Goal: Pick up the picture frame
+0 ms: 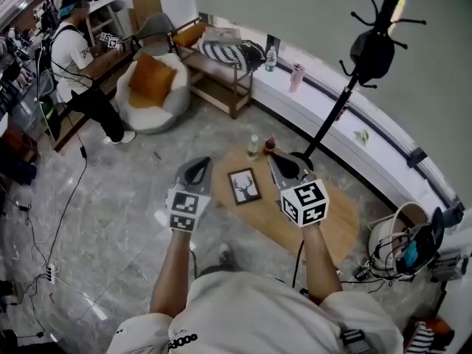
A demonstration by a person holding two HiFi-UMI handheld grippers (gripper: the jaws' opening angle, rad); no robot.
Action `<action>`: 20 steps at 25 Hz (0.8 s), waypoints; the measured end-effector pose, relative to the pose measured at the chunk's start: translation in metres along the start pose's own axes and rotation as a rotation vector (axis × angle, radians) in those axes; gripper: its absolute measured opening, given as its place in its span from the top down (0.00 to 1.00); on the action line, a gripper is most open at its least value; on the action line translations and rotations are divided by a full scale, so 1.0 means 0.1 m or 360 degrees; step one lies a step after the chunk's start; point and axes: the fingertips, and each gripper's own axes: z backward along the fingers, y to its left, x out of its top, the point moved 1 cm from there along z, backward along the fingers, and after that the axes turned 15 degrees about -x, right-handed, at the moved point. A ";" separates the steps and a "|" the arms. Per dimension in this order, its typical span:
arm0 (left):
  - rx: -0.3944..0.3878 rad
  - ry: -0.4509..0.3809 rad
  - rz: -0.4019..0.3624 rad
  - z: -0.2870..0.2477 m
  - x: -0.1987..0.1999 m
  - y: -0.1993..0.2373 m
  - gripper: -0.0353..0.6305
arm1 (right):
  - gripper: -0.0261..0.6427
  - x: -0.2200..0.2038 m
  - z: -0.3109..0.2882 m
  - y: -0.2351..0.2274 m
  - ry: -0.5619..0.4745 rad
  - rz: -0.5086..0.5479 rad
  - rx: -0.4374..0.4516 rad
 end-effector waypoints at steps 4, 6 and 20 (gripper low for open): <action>-0.0016 0.0017 0.0015 -0.13 -0.05 0.23 0.93 | 0.96 -0.02 -0.26 0.00 0.0048 -0.0050 -0.0001; -0.0026 0.0024 0.0026 -0.18 -0.07 0.32 0.93 | 0.95 -0.03 -0.36 0.00 0.0070 -0.0049 -0.0011; -0.0131 0.0093 0.0100 -0.54 -0.41 0.80 0.93 | 0.95 -0.18 -0.99 -0.01 0.0172 -0.0049 -0.0099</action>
